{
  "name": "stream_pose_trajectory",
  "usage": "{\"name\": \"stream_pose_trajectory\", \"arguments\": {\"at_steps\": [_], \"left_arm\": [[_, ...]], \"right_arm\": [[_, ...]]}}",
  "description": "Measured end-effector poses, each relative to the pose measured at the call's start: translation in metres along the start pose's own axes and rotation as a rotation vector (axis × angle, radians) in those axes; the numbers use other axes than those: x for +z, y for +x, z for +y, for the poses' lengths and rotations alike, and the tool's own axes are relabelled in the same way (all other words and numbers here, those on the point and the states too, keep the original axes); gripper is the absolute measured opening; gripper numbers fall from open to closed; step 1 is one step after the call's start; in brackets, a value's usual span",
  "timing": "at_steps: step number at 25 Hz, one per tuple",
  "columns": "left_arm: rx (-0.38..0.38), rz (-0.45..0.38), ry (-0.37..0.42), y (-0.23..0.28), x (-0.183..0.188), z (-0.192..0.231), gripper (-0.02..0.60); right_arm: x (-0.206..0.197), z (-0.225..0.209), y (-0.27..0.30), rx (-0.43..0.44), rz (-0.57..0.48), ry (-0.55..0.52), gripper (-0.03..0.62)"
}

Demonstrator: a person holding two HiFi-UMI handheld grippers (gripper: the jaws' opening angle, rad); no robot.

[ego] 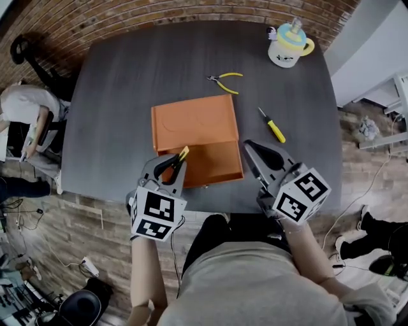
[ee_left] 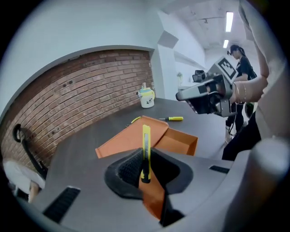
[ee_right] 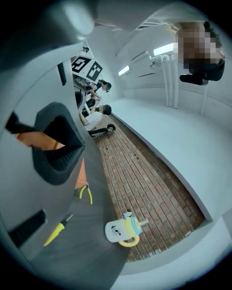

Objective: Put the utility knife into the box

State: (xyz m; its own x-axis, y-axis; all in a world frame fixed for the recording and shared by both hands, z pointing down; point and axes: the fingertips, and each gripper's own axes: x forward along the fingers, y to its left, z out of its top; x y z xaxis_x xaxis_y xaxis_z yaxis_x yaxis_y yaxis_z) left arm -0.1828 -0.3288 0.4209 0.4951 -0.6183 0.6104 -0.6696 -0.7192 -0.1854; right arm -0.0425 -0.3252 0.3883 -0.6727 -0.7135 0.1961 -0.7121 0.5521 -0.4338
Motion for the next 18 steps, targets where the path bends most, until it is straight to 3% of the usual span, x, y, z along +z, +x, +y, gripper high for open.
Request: {"name": "stream_pose_trajectory", "arguments": {"at_steps": [7,12,18], "left_arm": [[-0.074,0.164,0.175,0.035,-0.02,-0.017,0.063],[-0.146,0.288,0.36,0.056,-0.044,-0.039,0.063],[-0.245,0.34,0.419,0.079,-0.054,-0.057,0.063]], "right_arm": [[-0.007,-0.017,-0.002,-0.017,0.019,0.026,0.006],[-0.012,-0.03,-0.005,-0.035,0.04,0.033,0.006],[-0.018,-0.035,-0.007,-0.029,0.073,0.063,0.006]]}}
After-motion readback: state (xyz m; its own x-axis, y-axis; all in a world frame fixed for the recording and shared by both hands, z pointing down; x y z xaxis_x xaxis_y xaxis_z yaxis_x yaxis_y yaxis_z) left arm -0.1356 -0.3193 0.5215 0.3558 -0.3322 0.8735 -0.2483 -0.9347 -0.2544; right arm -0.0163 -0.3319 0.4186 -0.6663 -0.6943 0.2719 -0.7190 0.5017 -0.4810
